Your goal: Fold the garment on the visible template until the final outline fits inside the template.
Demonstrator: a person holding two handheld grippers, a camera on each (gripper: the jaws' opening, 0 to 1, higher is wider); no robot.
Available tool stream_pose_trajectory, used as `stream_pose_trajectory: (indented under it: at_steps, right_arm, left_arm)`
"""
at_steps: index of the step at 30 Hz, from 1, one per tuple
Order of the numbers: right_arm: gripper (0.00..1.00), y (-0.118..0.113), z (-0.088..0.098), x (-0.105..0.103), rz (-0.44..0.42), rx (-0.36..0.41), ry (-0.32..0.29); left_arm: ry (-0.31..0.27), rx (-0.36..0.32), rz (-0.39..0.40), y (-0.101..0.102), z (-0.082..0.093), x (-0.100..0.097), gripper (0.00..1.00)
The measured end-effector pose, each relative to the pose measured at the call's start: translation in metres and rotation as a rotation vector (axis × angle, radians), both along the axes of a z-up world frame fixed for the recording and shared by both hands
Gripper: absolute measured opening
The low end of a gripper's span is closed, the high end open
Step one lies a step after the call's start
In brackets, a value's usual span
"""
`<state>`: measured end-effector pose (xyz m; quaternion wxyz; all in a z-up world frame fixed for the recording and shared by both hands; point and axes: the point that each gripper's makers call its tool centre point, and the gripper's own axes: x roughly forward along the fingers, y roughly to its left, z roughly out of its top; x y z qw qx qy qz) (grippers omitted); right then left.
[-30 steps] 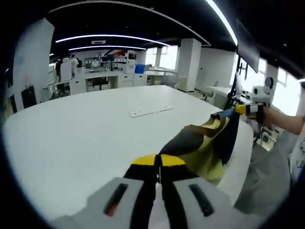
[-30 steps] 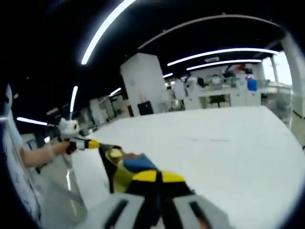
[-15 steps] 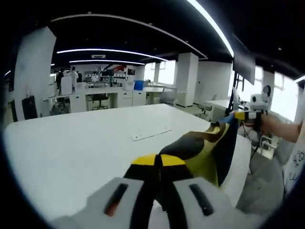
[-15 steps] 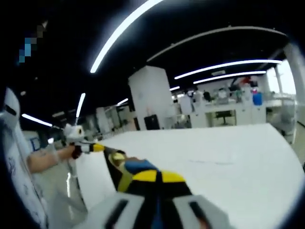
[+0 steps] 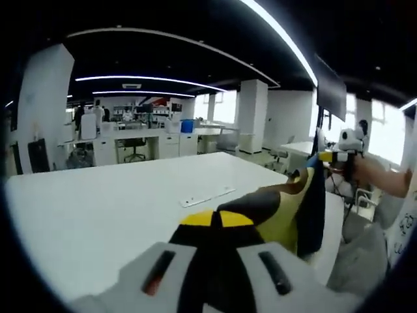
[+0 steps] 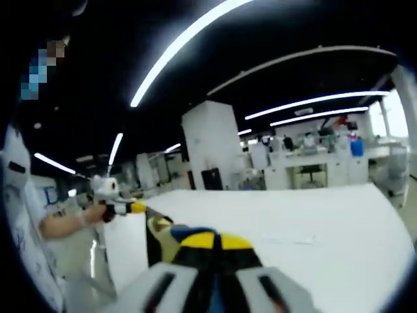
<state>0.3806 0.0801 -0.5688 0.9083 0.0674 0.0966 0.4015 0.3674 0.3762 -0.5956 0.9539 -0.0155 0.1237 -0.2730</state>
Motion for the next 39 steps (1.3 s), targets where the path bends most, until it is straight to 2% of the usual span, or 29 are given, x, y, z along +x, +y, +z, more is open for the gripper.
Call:
stream_pose_trajectory:
  at_steps: [5,12,16,19,20,24,28,37,39]
  right_arm:
    - [0.00,-0.001,-0.025,0.015,0.001,-0.029,0.055]
    - [0.00,0.004,-0.056,0.048,0.011,-0.070,0.108]
    - [0.00,0.008,-0.073,0.070,0.014,-0.077,0.148]
    - [0.00,0.010,-0.087,0.083,0.015,-0.136,0.158]
    - [0.00,0.010,-0.091,0.087,0.012,-0.157,0.157]
    - [0.00,0.015,-0.104,0.111,0.019,-0.147,0.185]
    - [0.00,0.018,-0.122,0.128,0.024,-0.186,0.207]
    - [0.00,0.023,-0.161,0.157,0.024,-0.240,0.267]
    - [0.00,0.024,-0.172,0.162,0.023,-0.258,0.289]
  left_arm:
    - [0.056,-0.003,0.003,0.008,-0.024,0.021,0.00]
    - [0.125,-0.005,0.028,0.018,-0.057,0.056,0.00]
    - [0.148,0.028,0.036,0.018,-0.075,0.074,0.00]
    - [0.162,0.049,0.039,0.020,-0.088,0.086,0.00]
    - [0.164,0.048,0.040,0.020,-0.092,0.090,0.00]
    - [0.185,0.043,0.055,0.022,-0.106,0.105,0.00]
    - [0.210,0.027,0.077,0.028,-0.124,0.126,0.00]
    - [0.244,0.026,0.116,0.021,-0.152,0.143,0.00]
    - [0.268,0.028,0.126,0.030,-0.164,0.153,0.00]
